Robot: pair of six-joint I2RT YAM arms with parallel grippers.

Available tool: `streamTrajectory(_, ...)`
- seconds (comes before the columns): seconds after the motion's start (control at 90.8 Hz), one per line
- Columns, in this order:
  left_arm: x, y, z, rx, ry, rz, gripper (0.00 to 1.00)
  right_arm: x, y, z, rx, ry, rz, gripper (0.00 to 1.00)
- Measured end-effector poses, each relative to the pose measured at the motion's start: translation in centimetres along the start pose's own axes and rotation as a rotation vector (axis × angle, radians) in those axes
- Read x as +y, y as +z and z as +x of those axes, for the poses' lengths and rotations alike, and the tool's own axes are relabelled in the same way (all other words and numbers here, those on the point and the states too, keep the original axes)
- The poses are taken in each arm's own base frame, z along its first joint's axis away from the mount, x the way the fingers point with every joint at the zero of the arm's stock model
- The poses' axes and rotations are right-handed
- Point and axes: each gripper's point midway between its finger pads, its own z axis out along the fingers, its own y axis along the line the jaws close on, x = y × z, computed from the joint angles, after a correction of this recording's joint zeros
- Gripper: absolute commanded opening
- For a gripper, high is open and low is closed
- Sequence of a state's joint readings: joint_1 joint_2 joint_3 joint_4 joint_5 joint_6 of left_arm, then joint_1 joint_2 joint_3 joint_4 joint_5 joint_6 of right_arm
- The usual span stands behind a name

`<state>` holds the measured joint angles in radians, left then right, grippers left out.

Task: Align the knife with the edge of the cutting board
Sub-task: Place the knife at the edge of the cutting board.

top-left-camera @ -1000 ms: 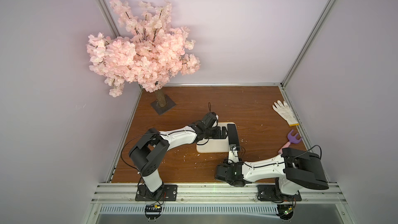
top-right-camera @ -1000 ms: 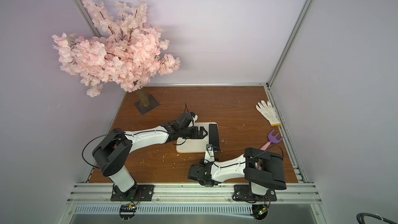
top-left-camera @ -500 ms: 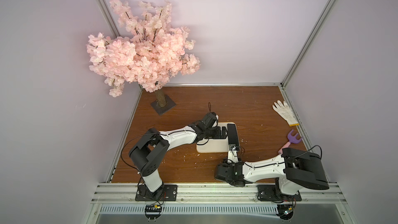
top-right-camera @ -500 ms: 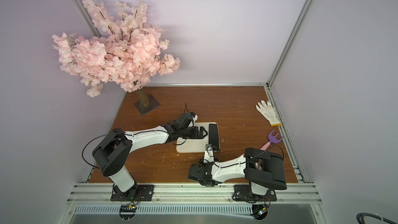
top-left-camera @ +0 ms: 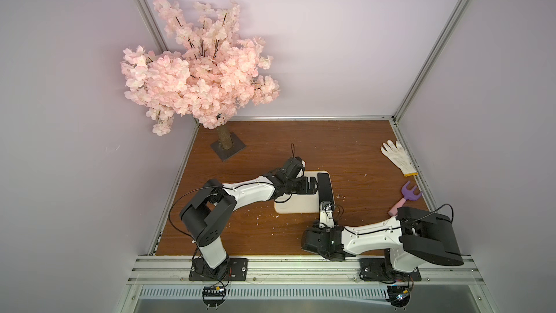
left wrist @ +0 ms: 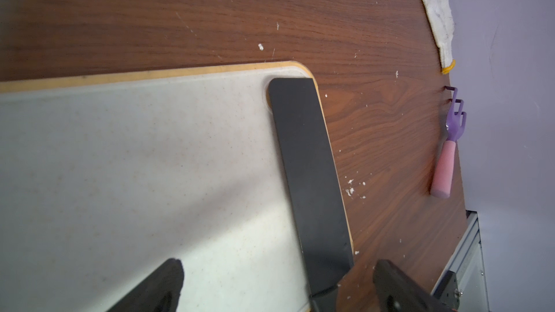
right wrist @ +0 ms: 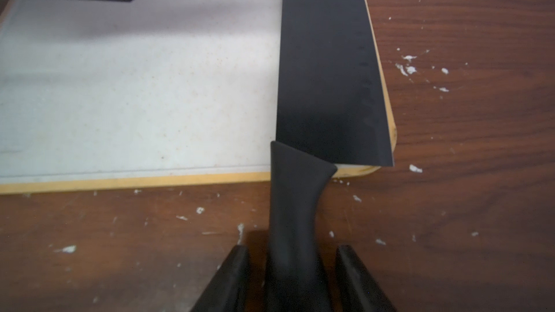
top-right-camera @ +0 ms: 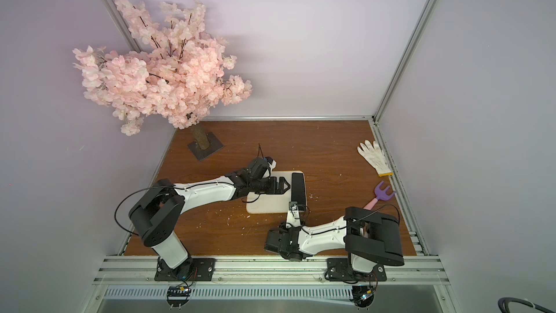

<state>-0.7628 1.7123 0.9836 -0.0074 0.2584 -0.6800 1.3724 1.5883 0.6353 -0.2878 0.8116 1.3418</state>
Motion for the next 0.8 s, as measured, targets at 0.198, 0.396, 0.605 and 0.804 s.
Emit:
streamTrajectory(0.198,-0.02,-0.06,0.00,0.000,0.000,0.000,1.00,0.02,0.06,-0.08,-0.001,-0.003,0.000,0.43)
streamTrajectory(0.396,0.10,-0.08,0.14,0.006,0.001,-0.005,1.00,-0.22,0.29,-0.30,-0.003,0.000,0.007,0.41)
streamTrajectory(0.605,-0.08,-0.42,-0.01,0.000,0.007,-0.003,1.00,-0.39,0.48,-0.53,-0.005,-0.002,0.009,0.40)
streamTrajectory(0.804,-0.07,-0.53,-0.08,-0.004,0.011,-0.007,1.00,-0.48,0.61,-0.68,-0.008,-0.003,0.007,0.40)
